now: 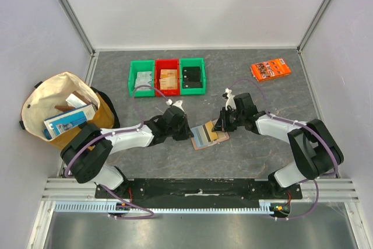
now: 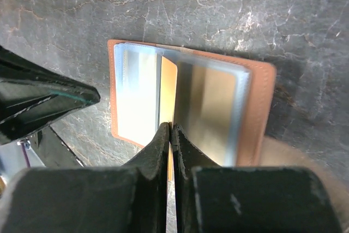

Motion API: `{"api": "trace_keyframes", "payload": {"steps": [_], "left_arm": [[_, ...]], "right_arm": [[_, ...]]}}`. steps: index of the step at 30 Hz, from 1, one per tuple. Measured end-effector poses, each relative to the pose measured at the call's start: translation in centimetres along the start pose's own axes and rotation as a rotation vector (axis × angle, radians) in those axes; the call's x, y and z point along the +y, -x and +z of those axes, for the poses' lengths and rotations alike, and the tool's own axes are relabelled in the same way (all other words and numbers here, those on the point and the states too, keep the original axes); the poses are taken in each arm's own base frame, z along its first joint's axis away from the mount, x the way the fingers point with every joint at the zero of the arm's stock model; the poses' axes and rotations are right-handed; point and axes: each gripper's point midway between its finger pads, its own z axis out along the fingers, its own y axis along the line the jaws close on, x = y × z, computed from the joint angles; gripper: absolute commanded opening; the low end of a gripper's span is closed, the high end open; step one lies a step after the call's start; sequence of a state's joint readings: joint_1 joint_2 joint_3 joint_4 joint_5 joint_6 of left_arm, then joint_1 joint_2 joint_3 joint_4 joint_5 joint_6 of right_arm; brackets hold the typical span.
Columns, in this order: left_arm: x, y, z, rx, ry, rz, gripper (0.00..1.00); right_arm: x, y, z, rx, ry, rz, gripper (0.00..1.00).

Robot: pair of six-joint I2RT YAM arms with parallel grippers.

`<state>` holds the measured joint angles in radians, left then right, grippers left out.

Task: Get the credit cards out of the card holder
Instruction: Remove the credit card from the card holder.

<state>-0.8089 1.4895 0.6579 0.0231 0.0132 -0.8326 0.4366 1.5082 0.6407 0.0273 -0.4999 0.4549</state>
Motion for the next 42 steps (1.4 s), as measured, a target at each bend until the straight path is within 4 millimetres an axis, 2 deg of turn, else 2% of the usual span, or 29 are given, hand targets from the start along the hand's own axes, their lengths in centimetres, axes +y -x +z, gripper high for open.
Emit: {"api": "trace_keyframes", "payload": {"steps": [5, 8, 10, 13, 16, 24, 30, 34, 39, 42], "left_arm": [[-3.5, 1.8, -0.4, -0.016, -0.086, 0.041, 0.06], [-4.6, 2.6, 0.2, -0.023, -0.103, 0.061, 0.04], [-4.5, 2.5, 0.9, -0.012, -0.094, 0.068, 0.03], [-3.2, 1.3, 2.1, 0.029, -0.054, 0.075, 0.02], [-2.3, 0.2, 3.0, 0.066, -0.025, 0.076, 0.02], [-2.7, 0.2, 3.7, 0.065, -0.051, 0.065, 0.02], [-3.0, 0.2, 4.0, 0.058, -0.069, 0.05, 0.02], [-3.0, 0.2, 3.8, 0.055, -0.073, 0.045, 0.1], [-2.7, 0.0, 2.6, 0.074, -0.076, 0.023, 0.28], [-2.8, 1.2, 1.0, 0.069, -0.1, -0.02, 0.47]], "right_arm": [[-0.2, 0.8, -0.2, 0.006, -0.048, -0.054, 0.15], [-0.5, 0.7, -0.3, 0.02, -0.069, -0.065, 0.15], [-0.7, 0.6, -0.2, 0.031, -0.076, -0.068, 0.11], [-0.6, 0.5, -0.1, 0.044, -0.077, -0.069, 0.0], [-0.3, 0.8, -0.1, 0.044, -0.069, -0.078, 0.0], [-0.5, 1.1, -0.5, 0.043, -0.101, -0.097, 0.0], [-0.7, 1.9, -2.2, 0.001, -0.166, -0.147, 0.0], [-0.3, 3.5, -4.2, -0.065, -0.209, -0.216, 0.0], [2.1, 6.0, -7.2, -0.172, -0.195, -0.343, 0.0], [3.7, 6.7, -8.5, -0.224, -0.184, -0.439, 0.0]]}}
